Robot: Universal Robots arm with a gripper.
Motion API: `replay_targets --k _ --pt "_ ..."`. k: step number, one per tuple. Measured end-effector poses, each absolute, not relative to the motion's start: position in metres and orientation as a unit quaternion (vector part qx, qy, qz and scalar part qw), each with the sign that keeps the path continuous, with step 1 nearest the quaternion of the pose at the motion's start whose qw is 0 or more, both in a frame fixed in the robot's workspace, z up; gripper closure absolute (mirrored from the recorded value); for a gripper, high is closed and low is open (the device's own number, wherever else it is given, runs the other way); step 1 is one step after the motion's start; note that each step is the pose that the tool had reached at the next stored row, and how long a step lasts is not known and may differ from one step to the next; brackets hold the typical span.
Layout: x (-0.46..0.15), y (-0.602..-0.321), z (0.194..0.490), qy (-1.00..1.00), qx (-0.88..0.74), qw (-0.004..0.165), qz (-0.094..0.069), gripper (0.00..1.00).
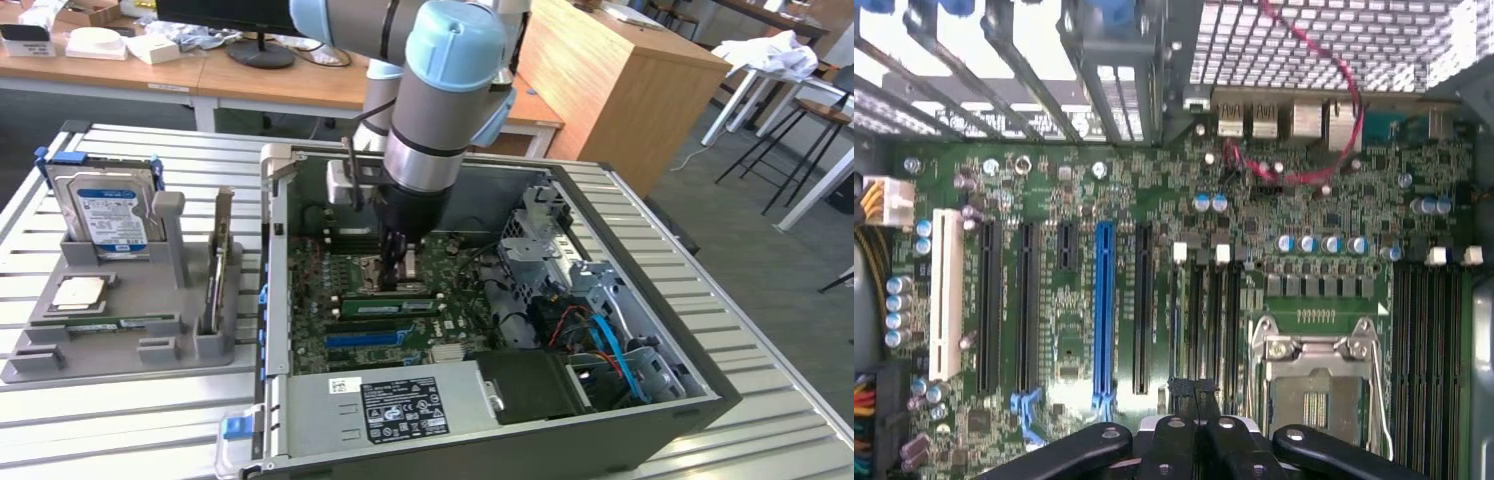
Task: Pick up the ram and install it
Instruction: 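Press down the ram until it locks into place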
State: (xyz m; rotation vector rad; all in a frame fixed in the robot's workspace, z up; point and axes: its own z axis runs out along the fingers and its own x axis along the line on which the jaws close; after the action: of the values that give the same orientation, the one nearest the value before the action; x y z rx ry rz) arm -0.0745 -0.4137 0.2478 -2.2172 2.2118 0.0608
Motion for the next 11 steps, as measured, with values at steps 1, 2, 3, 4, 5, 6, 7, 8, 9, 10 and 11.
replay_targets --k 1,2,3,4,5,6,7,8,9,10,11 --pt "-0.0772 -0.4137 0.2477 0.706 -0.708 0.005 0.019 0.90" --pt "-0.0785 -0.4136 0.2477 0.706 -0.708 0.005 0.019 0.90" --pt "-0.0785 -0.4136 0.2477 0.706 -0.708 0.005 0.019 0.90" --pt "-0.0785 -0.4136 0.2477 0.706 -0.708 0.005 0.019 0.90" --pt "-0.0785 -0.4136 0.2477 0.706 -0.708 0.005 0.019 0.90" --pt "-0.0785 -0.4136 0.2477 0.706 -0.708 0.005 0.019 0.90" --pt "-0.0786 -0.4137 0.2477 0.706 -0.708 0.005 0.019 0.90" --pt "-0.0786 -0.4137 0.2475 0.706 -0.708 0.005 0.019 0.90" --pt "-0.0786 -0.4137 0.2471 0.706 -0.708 0.005 0.019 0.90" --pt "-0.0786 -0.4137 0.2464 0.706 -0.708 0.005 0.019 0.90" --pt "-0.0786 -0.4137 0.2454 0.706 -0.708 0.005 0.019 0.90"
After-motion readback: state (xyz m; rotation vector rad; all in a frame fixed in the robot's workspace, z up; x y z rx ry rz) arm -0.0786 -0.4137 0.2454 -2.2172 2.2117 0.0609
